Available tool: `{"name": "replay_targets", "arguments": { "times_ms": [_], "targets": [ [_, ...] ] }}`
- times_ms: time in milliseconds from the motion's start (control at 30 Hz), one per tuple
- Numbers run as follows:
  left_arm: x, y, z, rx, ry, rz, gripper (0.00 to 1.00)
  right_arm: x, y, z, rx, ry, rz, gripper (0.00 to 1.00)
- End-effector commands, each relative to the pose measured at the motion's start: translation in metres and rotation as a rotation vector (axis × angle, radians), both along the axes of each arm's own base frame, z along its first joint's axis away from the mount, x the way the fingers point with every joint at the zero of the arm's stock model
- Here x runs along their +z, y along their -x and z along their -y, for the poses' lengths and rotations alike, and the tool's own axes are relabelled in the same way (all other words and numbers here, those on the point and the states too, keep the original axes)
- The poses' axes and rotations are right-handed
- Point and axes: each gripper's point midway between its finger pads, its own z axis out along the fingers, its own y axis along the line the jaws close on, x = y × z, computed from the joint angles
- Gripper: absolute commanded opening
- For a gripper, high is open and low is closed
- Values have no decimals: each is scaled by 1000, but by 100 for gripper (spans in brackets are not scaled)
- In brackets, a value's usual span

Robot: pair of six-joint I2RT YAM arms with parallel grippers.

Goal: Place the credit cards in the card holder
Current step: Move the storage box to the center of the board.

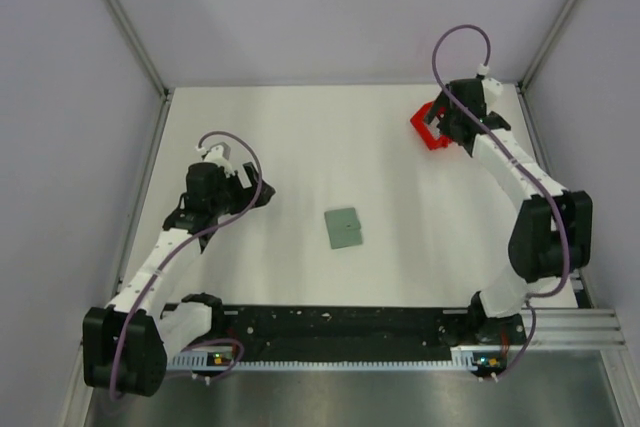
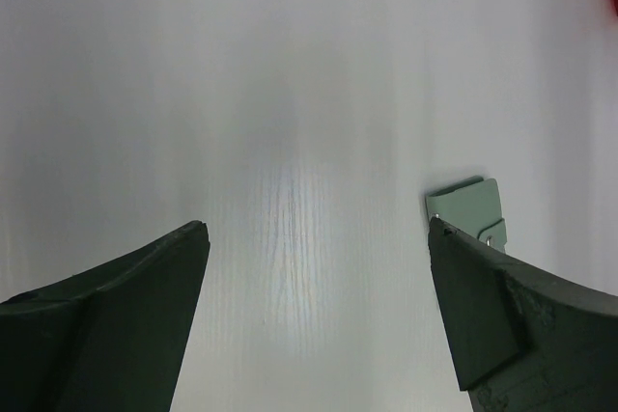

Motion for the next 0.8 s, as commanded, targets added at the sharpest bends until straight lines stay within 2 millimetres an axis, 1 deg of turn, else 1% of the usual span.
{"name": "replay_targets", "arguments": {
  "times_ms": [0,100,167,233,333,433,533,600,633,767],
  "targets": [
    [22,-5,5,-44,-1,86,98,5,-44,19,-32,16,-5,99],
    [23,-2,3,-49,-17,89,98,-10,-65,32,-59,19,-38,99],
    [22,1,1,-51,-36,86,98,-24,-74,37,-60,-4,-76,99],
    [21,2,-1,-52,-55,85,98,-36,-80,48,-90,1,-97,99],
    [20,3,-4,-41,-67,83,98,-47,-91,55,-80,15,-117,99],
    [21,3,-1,-52,-55,88,98,-53,-98,60,-80,18,-127,98],
    [19,3,0,-56,-50,84,98,-56,-98,60,-68,14,-137,96],
    [20,2,-1,-54,-53,86,98,-62,-95,59,-51,18,-155,96],
    [20,3,-1,-56,-55,87,98,-66,-93,58,-42,20,-165,94],
    [21,4,2,-69,-47,86,98,-84,-83,62,-62,28,-207,83]
  ]
}}
